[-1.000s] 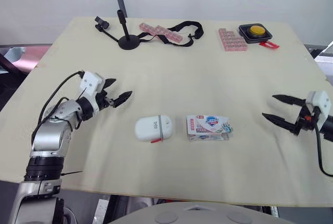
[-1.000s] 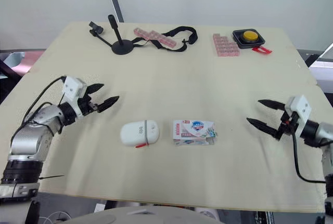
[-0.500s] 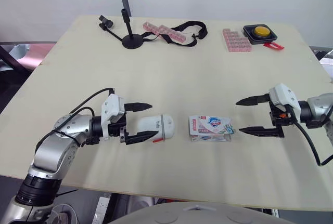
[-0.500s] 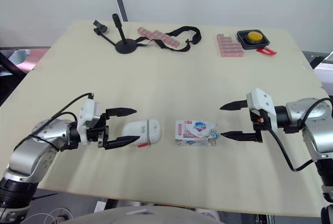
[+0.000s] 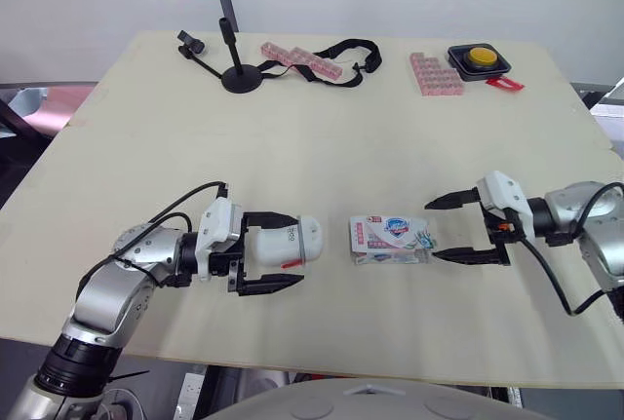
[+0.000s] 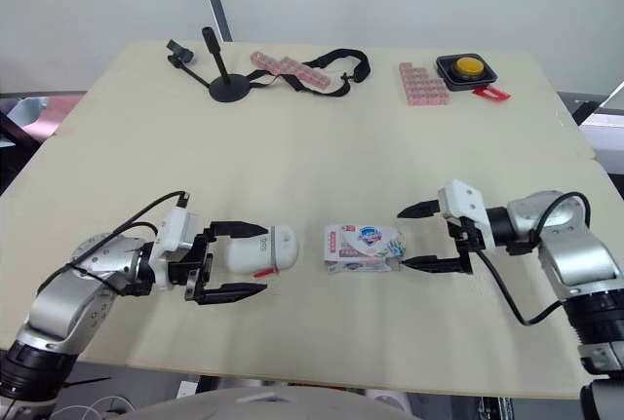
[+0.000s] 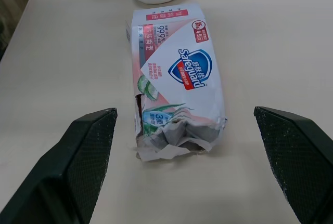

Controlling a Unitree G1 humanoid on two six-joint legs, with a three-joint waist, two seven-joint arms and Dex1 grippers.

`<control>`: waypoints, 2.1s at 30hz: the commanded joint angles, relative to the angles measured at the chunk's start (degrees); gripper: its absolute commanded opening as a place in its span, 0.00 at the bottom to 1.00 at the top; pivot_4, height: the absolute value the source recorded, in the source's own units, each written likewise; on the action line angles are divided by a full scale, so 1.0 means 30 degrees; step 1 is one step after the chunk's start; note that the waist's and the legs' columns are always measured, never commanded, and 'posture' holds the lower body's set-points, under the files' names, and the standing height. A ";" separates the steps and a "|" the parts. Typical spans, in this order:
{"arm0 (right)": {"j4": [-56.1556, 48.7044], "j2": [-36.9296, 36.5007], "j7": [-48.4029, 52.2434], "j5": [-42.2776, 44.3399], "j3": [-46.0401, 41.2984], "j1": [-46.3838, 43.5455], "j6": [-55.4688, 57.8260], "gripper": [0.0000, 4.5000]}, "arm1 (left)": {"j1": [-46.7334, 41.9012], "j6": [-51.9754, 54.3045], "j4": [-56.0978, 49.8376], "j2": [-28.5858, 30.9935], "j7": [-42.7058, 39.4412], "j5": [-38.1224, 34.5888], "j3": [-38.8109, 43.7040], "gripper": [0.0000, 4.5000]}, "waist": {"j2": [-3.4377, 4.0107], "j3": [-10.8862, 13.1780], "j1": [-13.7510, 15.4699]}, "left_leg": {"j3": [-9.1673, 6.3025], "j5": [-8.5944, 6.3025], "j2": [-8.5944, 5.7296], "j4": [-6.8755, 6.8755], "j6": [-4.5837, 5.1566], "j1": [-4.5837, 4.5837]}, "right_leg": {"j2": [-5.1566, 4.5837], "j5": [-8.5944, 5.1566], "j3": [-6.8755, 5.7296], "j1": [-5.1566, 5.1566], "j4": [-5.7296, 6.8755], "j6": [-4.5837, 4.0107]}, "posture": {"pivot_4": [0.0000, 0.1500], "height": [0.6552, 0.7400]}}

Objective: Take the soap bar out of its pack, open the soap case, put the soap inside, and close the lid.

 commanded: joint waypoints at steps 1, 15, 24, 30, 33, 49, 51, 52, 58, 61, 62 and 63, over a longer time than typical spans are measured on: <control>-0.0053 0.0134 -0.0061 -0.0318 0.0117 -0.0156 -0.0721 1.00 | 0.0235 -0.0402 -0.0686 0.0277 -0.0179 -0.0163 0.0051 1.00 | -0.0001 0.0000 0.0008 | 0.0001 0.0000 0.0000 0.0002 0.0001 0.0001 | -0.0001 0.0000 0.0000 0.0000 0.0004 0.0000 | 1.00 0.99; 0.0918 0.0971 -0.0160 -0.0913 0.1076 -0.0369 -0.1705 1.00 | 0.1067 -0.2700 0.0694 0.0604 -0.0499 -0.0536 0.2373 1.00 | -0.0001 -0.0001 -0.0060 | 0.0011 -0.0004 0.0000 0.0021 0.0010 0.0015 | 0.0000 -0.0001 0.0018 -0.0004 0.0065 -0.0001 | 1.00 0.99; 0.1706 0.1077 -0.0079 -0.1167 0.1289 -0.0540 -0.2405 1.00 | 0.2323 -0.1829 -0.0123 -0.0053 0.1043 -0.1114 0.2324 1.00 | -0.0002 -0.0001 -0.0091 | 0.0020 -0.0016 0.0002 0.0024 0.0032 0.0026 | 0.0000 -0.0001 0.0031 -0.0005 0.0058 -0.0001 | 1.00 0.99; 0.1551 0.1415 -0.0187 -0.1000 0.1269 -0.0548 -0.2239 1.00 | 0.2232 -0.1177 -0.0221 -0.0303 0.1227 -0.2131 0.2462 1.00 | -0.0003 -0.0003 -0.0089 | 0.0021 -0.0014 0.0004 0.0032 0.0031 0.0031 | 0.0002 -0.0002 0.0034 -0.0006 0.0068 -0.0003 | 1.00 0.99; 0.1829 0.1433 -0.0060 -0.1279 0.1419 -0.0578 -0.2583 1.00 | 0.2339 -0.1715 -0.0071 -0.0374 0.0943 -0.2099 0.2476 1.00 | -0.0003 -0.0003 -0.0085 | 0.0023 -0.0015 0.0004 0.0034 0.0031 0.0031 | 0.0002 -0.0002 0.0036 -0.0006 0.0067 -0.0003 | 1.00 0.99; 0.2175 0.2006 -0.0296 -0.1418 0.1619 -0.0910 -0.2417 0.75 | 0.2754 -0.2175 -0.0402 -0.0258 0.1060 -0.1628 0.2155 1.00 | -0.0004 -0.0003 -0.0116 | 0.0025 -0.0013 0.0004 0.0048 0.0028 0.0033 | 0.0003 -0.0001 0.0040 -0.0006 0.0081 -0.0003 | 1.00 0.99; 0.2062 0.1986 -0.0309 -0.1393 0.1657 -0.0813 -0.2348 0.75 | 0.2803 -0.2145 -0.0467 -0.0242 0.1136 -0.1622 0.2139 1.00 | -0.0004 -0.0003 -0.0115 | 0.0026 -0.0013 0.0004 0.0048 0.0029 0.0035 | 0.0003 -0.0002 0.0040 -0.0006 0.0082 -0.0002 | 1.00 0.99; 0.2000 0.1974 -0.0324 -0.1375 0.1651 -0.0759 -0.2322 0.75 | 0.2847 -0.2130 -0.0525 -0.0235 0.1182 -0.1623 0.2132 1.00 | -0.0004 -0.0003 -0.0114 | 0.0025 -0.0013 0.0004 0.0049 0.0029 0.0035 | 0.0003 -0.0002 0.0040 -0.0006 0.0082 -0.0003 | 1.00 0.99; 0.1912 0.1987 -0.0412 -0.1363 0.1617 -0.0670 -0.2289 0.75 | 0.2877 -0.2009 -0.0645 -0.0213 0.1403 -0.1625 0.2064 1.00 | -0.0004 -0.0003 -0.0112 | 0.0026 -0.0013 0.0005 0.0053 0.0028 0.0034 | 0.0003 -0.0001 0.0041 -0.0006 0.0084 -0.0003 | 1.00 0.99; 0.1864 0.1965 -0.0407 -0.1348 0.1628 -0.0615 -0.2233 0.75 | 0.2938 -0.1997 -0.0715 -0.0194 0.1438 -0.1632 0.2050 1.00 | -0.0004 -0.0003 -0.0113 | 0.0025 -0.0012 0.0005 0.0056 0.0027 0.0034 | 0.0003 -0.0002 0.0042 -0.0006 0.0086 -0.0002 | 1.00 0.99; 0.1845 0.1963 -0.0408 -0.1334 0.1627 -0.0599 -0.2203 0.75 | 0.2963 -0.1979 -0.0743 -0.0174 0.1438 -0.1644 0.2047 1.00 | -0.0004 -0.0003 -0.0113 | 0.0025 -0.0012 0.0004 0.0056 0.0027 0.0034 | 0.0003 -0.0002 0.0041 -0.0006 0.0088 -0.0003 | 1.00 0.99; 0.1851 0.1970 -0.0417 -0.1333 0.1624 -0.0592 -0.2209 0.75 | 0.2976 -0.1959 -0.0756 -0.0156 0.1442 -0.1641 0.2037 1.00 | -0.0004 -0.0003 -0.0113 | 0.0025 -0.0012 0.0004 0.0056 0.0026 0.0034 | 0.0003 -0.0001 0.0041 -0.0006 0.0088 -0.0002 | 1.00 0.99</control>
